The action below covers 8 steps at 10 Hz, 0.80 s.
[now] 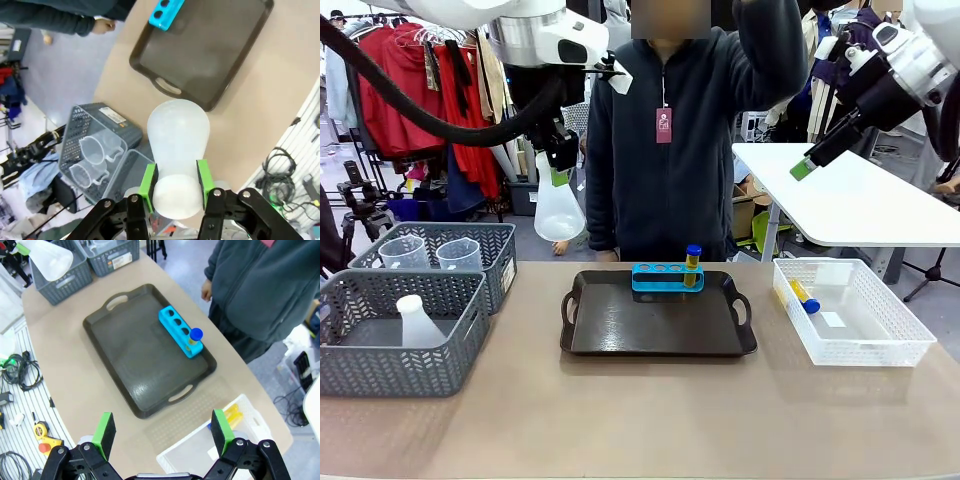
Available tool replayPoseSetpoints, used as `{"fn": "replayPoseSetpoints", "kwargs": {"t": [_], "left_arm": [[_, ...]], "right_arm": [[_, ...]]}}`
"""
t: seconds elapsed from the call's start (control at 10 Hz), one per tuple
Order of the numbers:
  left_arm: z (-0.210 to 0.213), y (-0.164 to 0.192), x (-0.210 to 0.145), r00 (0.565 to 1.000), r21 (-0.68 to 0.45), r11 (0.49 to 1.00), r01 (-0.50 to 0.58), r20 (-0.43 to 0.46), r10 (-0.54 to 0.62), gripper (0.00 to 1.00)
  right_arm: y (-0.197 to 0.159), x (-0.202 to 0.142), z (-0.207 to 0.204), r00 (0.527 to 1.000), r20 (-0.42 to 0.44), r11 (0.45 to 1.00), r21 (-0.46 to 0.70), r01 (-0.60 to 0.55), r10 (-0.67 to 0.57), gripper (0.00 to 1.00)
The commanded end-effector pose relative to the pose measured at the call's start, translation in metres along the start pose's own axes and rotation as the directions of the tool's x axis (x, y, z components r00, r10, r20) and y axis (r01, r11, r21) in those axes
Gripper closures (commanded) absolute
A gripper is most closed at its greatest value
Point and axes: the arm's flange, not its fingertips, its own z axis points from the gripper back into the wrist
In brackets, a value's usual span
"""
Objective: Prepare the laboratory tools.
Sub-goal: Pick up one Small flask and place it on the Handle tray.
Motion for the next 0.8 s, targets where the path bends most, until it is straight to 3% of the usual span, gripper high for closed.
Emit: {"fn": "replayPoseSetpoints", "kwargs": {"t": [0.0, 0.3, 0.4, 0.7], "left_arm": [[0.003, 0.000, -0.003, 1.000, 0.008, 1.000, -0.004, -0.004, 0.004, 1.00], [-0.007, -0.001, 0.006, 0.999, -0.032, 0.999, 0.021, -0.029, -0.021, 1.00], [-0.019, -0.003, 0.020, 0.997, -0.050, 0.996, 0.079, -0.024, -0.080, 1.00], [-0.043, -0.004, 0.055, 0.987, -0.080, 0.984, 0.161, 0.031, -0.159, 1.00]], "right_arm": [[0.000, 0.000, 0.001, 1.000, 0.013, 1.000, 0.010, -0.002, 0.001, 0.00], [0.000, 0.000, 0.001, 1.000, 0.013, 1.000, 0.010, -0.002, 0.001, 0.00], [0.000, 0.000, 0.001, 1.000, 0.013, 1.000, 0.010, -0.002, 0.001, 0.00], [0.000, 0.000, 0.001, 1.000, 0.013, 1.000, 0.010, -0.002, 0.001, 0.00]]}}
